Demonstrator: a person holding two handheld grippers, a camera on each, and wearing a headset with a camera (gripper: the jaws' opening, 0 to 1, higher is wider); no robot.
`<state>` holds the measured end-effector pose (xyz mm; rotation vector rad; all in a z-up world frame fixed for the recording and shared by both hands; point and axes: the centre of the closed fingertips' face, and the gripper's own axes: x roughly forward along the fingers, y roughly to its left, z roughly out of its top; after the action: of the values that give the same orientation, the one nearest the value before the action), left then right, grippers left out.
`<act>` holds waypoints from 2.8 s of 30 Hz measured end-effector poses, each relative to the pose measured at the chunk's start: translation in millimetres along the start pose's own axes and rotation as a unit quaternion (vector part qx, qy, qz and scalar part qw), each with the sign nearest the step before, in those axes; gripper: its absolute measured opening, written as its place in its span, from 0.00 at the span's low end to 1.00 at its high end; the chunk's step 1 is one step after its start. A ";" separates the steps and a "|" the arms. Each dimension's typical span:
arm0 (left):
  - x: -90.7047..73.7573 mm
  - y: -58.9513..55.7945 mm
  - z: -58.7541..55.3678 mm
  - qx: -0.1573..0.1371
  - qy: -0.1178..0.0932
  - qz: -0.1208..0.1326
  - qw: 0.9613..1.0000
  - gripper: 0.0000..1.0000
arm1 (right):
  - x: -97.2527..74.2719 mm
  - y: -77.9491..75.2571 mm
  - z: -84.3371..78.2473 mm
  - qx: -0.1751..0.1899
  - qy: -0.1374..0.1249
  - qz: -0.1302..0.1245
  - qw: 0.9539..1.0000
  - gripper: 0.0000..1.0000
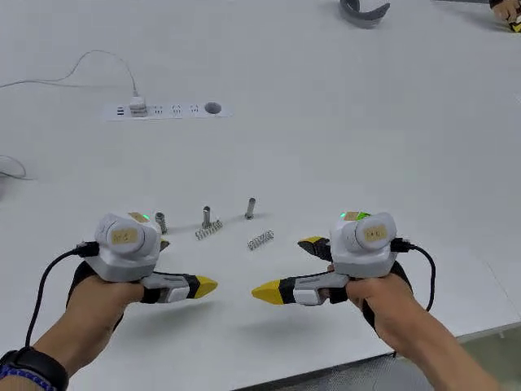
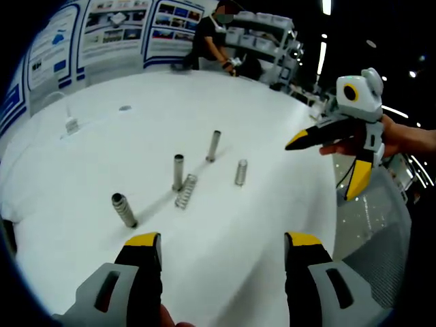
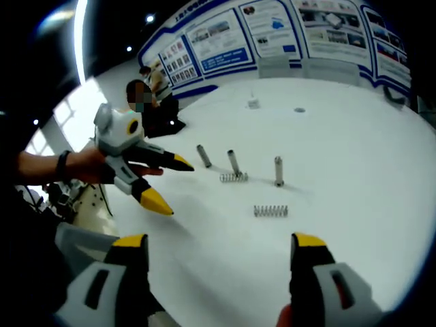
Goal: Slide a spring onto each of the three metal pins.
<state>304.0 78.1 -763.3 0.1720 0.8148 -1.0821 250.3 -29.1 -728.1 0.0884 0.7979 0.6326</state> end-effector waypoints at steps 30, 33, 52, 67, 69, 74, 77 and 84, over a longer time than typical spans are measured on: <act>38.3 26.4 18.5 -0.023 -0.017 0.046 0.999 0.41 | -5.2 -3.6 -6.6 0.011 0.002 0.002 1.000 0.86; 42.1 26.4 19.8 -0.024 -0.017 0.048 0.998 0.40 | -6.4 -5.2 -7.9 0.016 0.001 0.001 1.000 0.86; 55.8 37.9 26.2 -0.006 -0.012 0.077 0.997 0.23 | -4.7 -5.1 -11.4 0.030 -0.002 0.005 1.000 0.86; 51.8 35.0 17.9 0.004 -0.005 0.088 0.996 0.11 | -6.4 -3.3 -14.6 0.030 -0.002 0.006 1.000 0.86; 50.3 32.6 15.1 0.004 -0.004 0.087 0.996 0.11 | -6.8 -3.2 -15.6 0.032 -0.003 0.005 0.999 0.86; 46.7 26.5 7.2 0.001 0.001 0.082 0.997 0.11 | -7.5 -0.2 -17.3 0.033 -0.004 0.006 0.999 0.85; 44.1 24.6 1.9 0.000 0.004 0.079 0.997 0.10 | -7.5 0.5 -17.6 0.034 -0.006 0.006 0.999 0.85; 36.0 15.9 -14.1 -0.013 0.010 0.070 0.997 0.10 | -8.8 1.3 -17.9 0.035 -0.010 0.008 0.999 0.85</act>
<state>318.0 67.2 -801.2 0.2145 0.8230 -0.9391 232.7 -35.8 -734.7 0.1651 0.8003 0.6182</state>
